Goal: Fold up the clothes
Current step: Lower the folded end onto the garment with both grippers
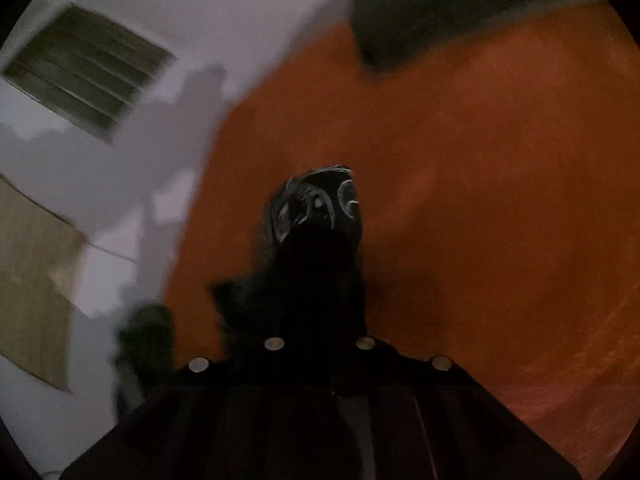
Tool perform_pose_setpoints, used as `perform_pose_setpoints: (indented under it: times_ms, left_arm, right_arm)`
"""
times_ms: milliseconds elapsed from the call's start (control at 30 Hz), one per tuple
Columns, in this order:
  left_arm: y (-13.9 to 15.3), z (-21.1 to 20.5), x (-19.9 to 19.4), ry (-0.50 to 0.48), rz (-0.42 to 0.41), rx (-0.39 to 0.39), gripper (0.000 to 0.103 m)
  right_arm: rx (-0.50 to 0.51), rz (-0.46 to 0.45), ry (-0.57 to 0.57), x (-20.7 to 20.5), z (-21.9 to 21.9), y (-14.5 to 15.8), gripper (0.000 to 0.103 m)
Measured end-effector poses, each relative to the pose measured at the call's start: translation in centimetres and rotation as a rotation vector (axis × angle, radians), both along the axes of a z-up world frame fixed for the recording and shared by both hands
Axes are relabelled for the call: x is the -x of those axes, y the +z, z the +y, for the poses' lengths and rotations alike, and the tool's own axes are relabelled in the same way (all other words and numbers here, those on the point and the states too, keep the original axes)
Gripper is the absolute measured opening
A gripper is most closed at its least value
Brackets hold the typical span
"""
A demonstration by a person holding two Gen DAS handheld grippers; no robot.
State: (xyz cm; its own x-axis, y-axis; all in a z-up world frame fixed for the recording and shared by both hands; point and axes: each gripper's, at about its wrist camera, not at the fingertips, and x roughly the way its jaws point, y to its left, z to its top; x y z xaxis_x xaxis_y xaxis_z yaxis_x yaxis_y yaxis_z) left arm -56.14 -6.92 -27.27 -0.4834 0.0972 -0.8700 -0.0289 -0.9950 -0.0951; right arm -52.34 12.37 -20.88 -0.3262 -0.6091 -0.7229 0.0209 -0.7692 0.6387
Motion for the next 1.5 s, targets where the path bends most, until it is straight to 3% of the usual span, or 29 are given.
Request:
perform_pose_setpoints:
  times_ms: [100, 133, 167, 200, 267, 367, 467, 533, 567, 600, 667, 733, 833, 933, 1000, 1033, 1067, 1100, 1233, 1333, 1433, 1467, 1500]
  left_arm:
    - [0.1, 0.1, 0.0, 0.013, 0.012, 0.016, 0.005]
    - [0.2, -0.1, -0.2, 0.023, 0.015, 0.013, 0.005]
    - [0.3, -0.4, -0.3, 0.033, 0.015, 0.01, 0.005]
    - [0.4, -0.9, -0.3, 0.052, 0.015, -0.01, 0.005]
    - [0.9, -2.4, -0.2, 0.103, 0.014, -0.072, 0.005]
    - [2.1, -3.6, 1.2, 0.119, 0.029, -0.185, 0.005]
    - [2.6, -2.2, 4.7, 0.056, 0.003, -0.209, 0.007]
    - [2.4, -0.8, 6.2, 0.028, -0.016, -0.183, 0.016]
    - [2.2, -0.1, 6.9, 0.017, -0.025, -0.166, 0.017]
    - [2.1, 0.7, 7.5, 0.006, -0.034, -0.149, 0.016]
    - [2.1, 1.7, 8.2, 0.003, -0.035, -0.111, 0.0]
    - [3.1, 1.0, 7.5, 0.051, 0.013, -0.093, 0.0]
    - [5.0, -2.8, 6.1, 0.146, 0.097, -0.15, 0.0]
    - [3.8, -5.7, 6.7, 0.222, 0.052, -0.162, 0.0]
    - [3.3, -6.2, 6.4, 0.225, 0.016, -0.236, 0.0]
    - [3.4, -6.0, 6.1, 0.207, 0.014, -0.28, 0.0]
    - [3.4, -5.6, 6.1, 0.191, 0.01, -0.289, 0.001]
    - [3.4, -5.1, 6.2, 0.175, 0.004, -0.275, 0.004]
    - [3.2, -3.2, 6.6, 0.111, -0.019, -0.218, 0.04]
    - [3.1, -1.8, 6.9, 0.063, -0.035, -0.175, 0.044]
    - [2.7, -0.4, 7.4, 0.027, -0.06, -0.12, 0.042]
    - [2.1, 0.1, 7.8, 0.032, -0.079, -0.086, 0.036]
    - [1.7, 0.2, 8.1, 0.039, -0.09, -0.071, 0.013]
  right_arm:
    - [0.099, -0.128, -0.031, 1.3, 1.4, -2.1, 0.019]
    - [0.124, -0.113, -0.041, 1.2, 1.9, -1.7, 0.023]
    - [0.144, -0.088, -0.049, 1.0, 2.5, -1.1, 0.038]
    - [0.131, -0.053, -0.066, 0.8, 3.2, -0.3, 0.06]
    - [0.119, -0.028, -0.085, 0.7, 3.9, 0.4, 0.068]
    - [0.144, -0.068, -0.07, 1.7, 3.7, 0.0, 0.068]
    - [0.126, -0.074, -0.018, 3.6, 2.1, 0.1, 0.067]
    - [0.088, -0.07, 0.013, 4.6, 0.5, 0.0, 0.048]
    - [0.069, -0.068, 0.029, 5.2, -0.2, 0.0, 0.017]
    - [0.048, -0.053, 0.037, 5.2, -0.7, 0.2, 0.004]
    - [0.005, -0.016, 0.049, 5.1, -1.5, 0.9, 0.004]
    - [-0.007, 0.102, 0.066, 3.6, -1.3, 3.2, 0.004]
    - [0.006, 0.268, 0.102, 1.1, -0.9, 6.2, 0.004]
    - [-0.036, 0.189, 0.14, 2.1, -1.5, 3.7, 0.009]
    - [-0.051, 0.107, 0.108, 2.9, -0.8, 1.5, 0.009]
    - [-0.058, 0.079, 0.085, 3.1, -0.4, 0.7, 0.014]
    - [-0.061, 0.049, 0.064, 3.3, 0.0, 0.1, 0.03]
    - [-0.064, 0.018, 0.044, 3.5, 0.4, -0.4, 0.042]
    - [-0.022, 0.019, -0.006, 3.0, 2.3, -0.5, 0.046]
    - [-0.021, 0.036, 0.024, 2.7, 2.5, 0.0, 0.046]
    - [-0.038, 0.047, 0.062, 2.2, 0.7, 0.0, 0.046]
    - [-0.052, 0.055, 0.069, 2.1, 0.8, 0.2, 0.046]
    - [-0.065, 0.062, 0.074, 1.9, 1.1, 0.5, 0.046]
